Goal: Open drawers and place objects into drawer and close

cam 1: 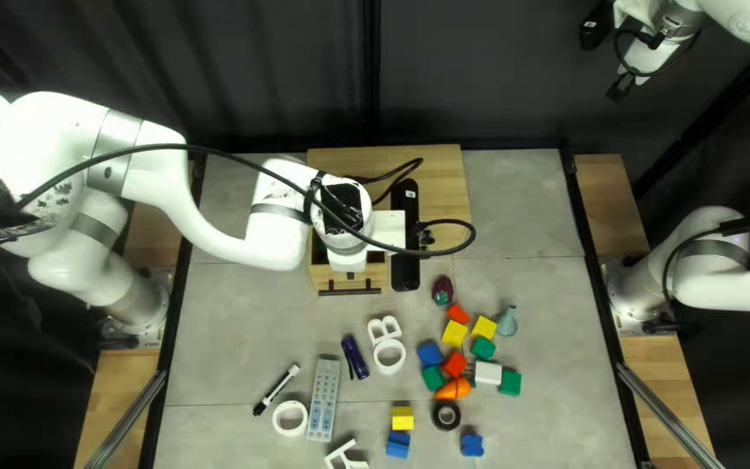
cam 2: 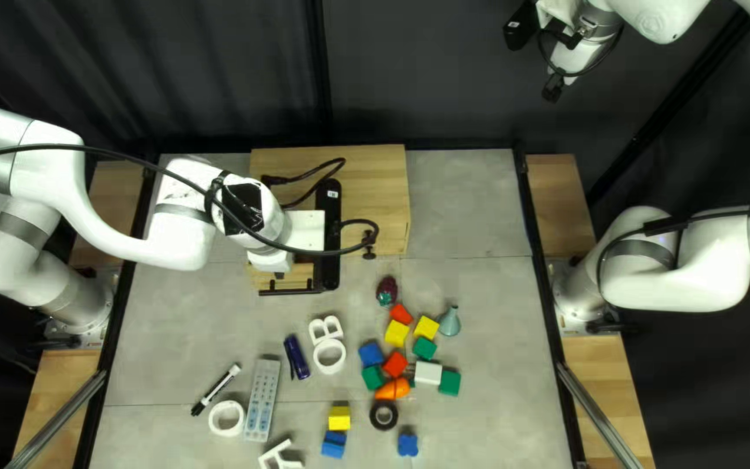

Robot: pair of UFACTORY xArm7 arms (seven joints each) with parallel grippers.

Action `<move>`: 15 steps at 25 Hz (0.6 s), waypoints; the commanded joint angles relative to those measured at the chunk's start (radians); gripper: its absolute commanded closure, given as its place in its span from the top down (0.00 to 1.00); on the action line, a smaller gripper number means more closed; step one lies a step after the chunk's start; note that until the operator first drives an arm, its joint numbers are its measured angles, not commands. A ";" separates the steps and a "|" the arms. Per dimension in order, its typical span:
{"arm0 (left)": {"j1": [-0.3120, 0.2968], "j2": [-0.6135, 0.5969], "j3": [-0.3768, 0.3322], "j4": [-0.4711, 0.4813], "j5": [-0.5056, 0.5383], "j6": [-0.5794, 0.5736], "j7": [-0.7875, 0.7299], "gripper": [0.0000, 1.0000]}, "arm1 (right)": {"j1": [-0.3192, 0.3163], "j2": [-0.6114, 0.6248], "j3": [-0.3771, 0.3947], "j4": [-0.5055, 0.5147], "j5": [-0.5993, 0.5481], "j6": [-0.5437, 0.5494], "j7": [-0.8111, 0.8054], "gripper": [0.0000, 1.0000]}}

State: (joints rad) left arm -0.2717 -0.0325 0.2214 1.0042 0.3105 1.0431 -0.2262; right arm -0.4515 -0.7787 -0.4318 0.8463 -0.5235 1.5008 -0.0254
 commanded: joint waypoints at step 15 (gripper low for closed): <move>-0.003 -0.064 -0.016 -0.052 0.077 -0.008 -0.142 1.00 | 0.000 0.000 0.000 0.000 0.000 0.000 0.000 1.00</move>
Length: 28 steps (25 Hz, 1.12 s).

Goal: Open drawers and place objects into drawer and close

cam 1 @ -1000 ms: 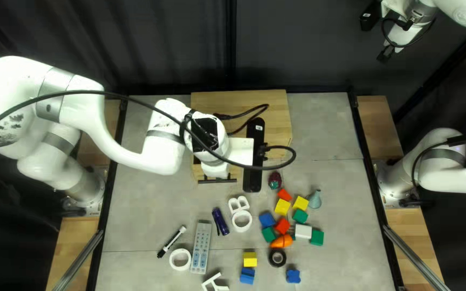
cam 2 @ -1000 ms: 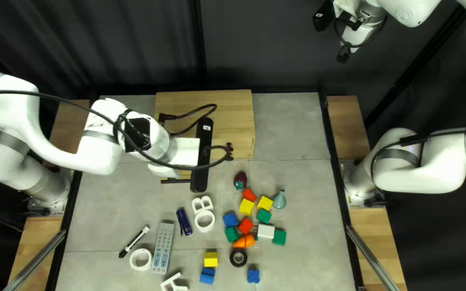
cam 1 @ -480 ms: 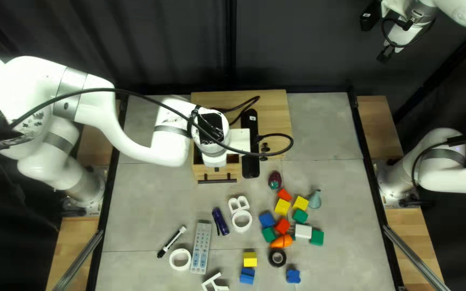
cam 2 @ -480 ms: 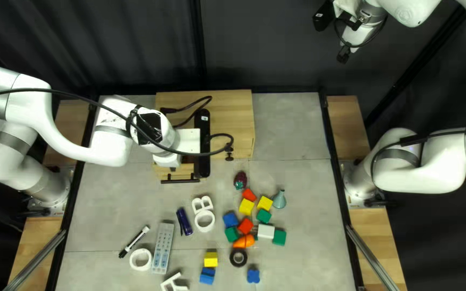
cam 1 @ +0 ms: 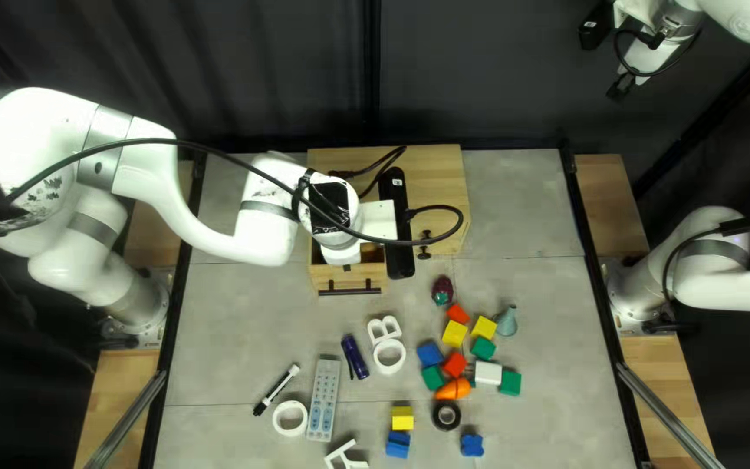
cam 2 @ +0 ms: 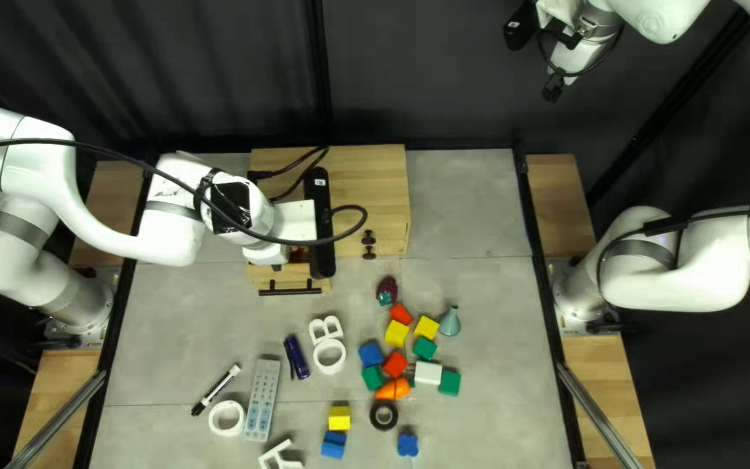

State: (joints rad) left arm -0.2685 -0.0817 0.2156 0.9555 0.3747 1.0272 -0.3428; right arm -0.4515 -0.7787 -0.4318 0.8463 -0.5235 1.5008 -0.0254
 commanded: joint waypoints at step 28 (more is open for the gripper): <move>-0.264 -0.113 -0.130 -0.208 -0.474 0.075 0.339 1.00 | 0.000 0.000 0.000 0.000 0.000 0.000 0.000 1.00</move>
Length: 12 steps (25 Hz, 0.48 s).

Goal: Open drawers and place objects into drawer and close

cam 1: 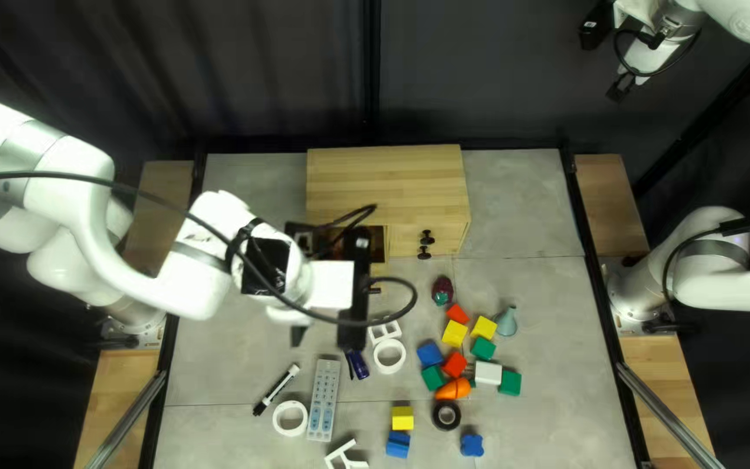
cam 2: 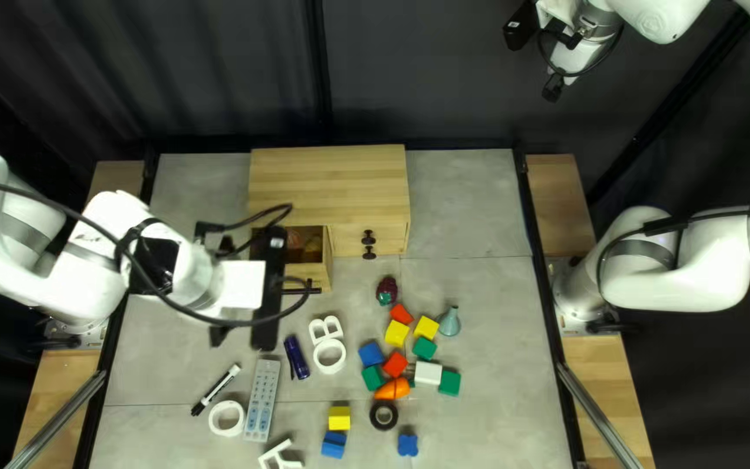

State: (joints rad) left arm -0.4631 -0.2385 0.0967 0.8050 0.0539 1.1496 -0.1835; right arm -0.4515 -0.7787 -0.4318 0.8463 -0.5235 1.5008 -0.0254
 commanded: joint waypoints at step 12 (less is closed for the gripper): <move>-0.170 0.094 -0.066 -0.139 -0.304 -0.143 0.370 1.00 | 0.000 0.000 0.000 0.000 0.000 0.000 0.000 1.00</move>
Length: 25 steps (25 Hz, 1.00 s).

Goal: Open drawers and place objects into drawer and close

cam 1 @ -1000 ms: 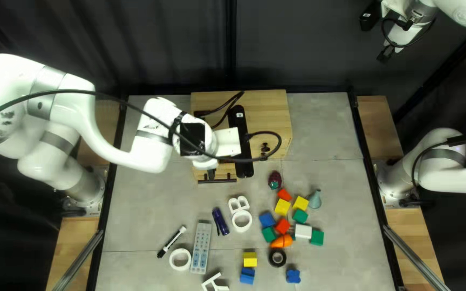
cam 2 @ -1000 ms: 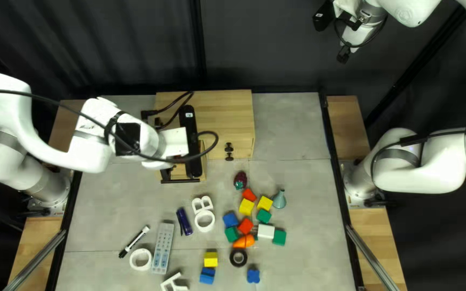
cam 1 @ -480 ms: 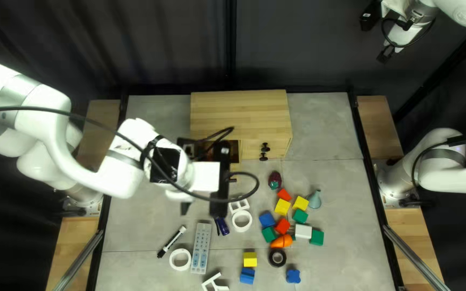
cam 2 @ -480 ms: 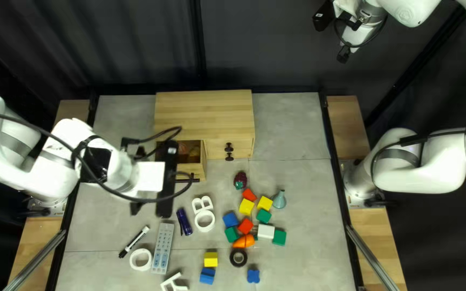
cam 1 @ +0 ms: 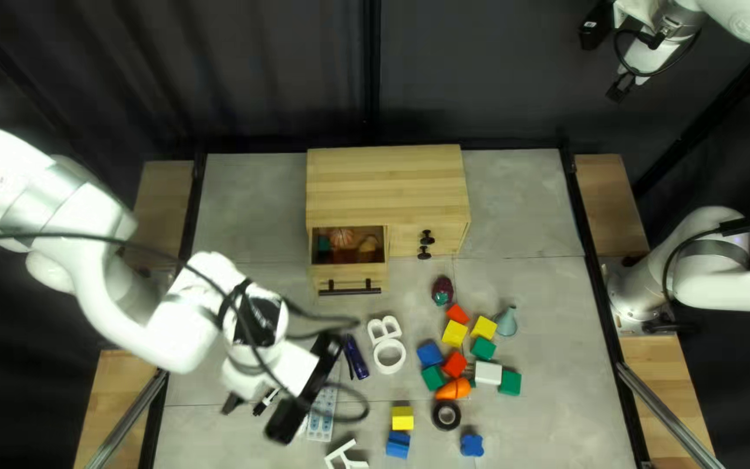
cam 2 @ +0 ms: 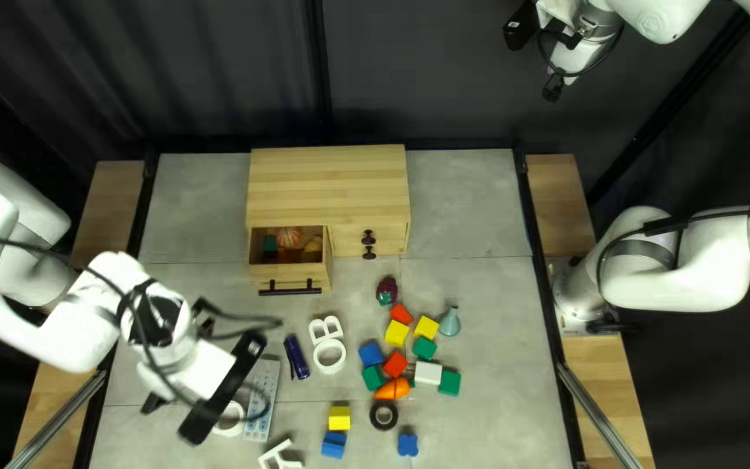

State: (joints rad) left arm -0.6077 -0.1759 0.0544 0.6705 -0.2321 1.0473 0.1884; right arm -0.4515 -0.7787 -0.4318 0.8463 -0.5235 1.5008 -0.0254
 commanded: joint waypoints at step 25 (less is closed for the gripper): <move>-0.129 0.037 -0.237 0.076 0.100 -0.035 -0.551 1.00 | 0.000 0.000 0.000 0.000 0.000 0.000 0.000 1.00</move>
State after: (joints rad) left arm -0.7363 -0.1387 -0.1826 0.7470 -0.1325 1.0128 -0.3626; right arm -0.4515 -0.7787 -0.4318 0.8463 -0.5235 1.5008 -0.0254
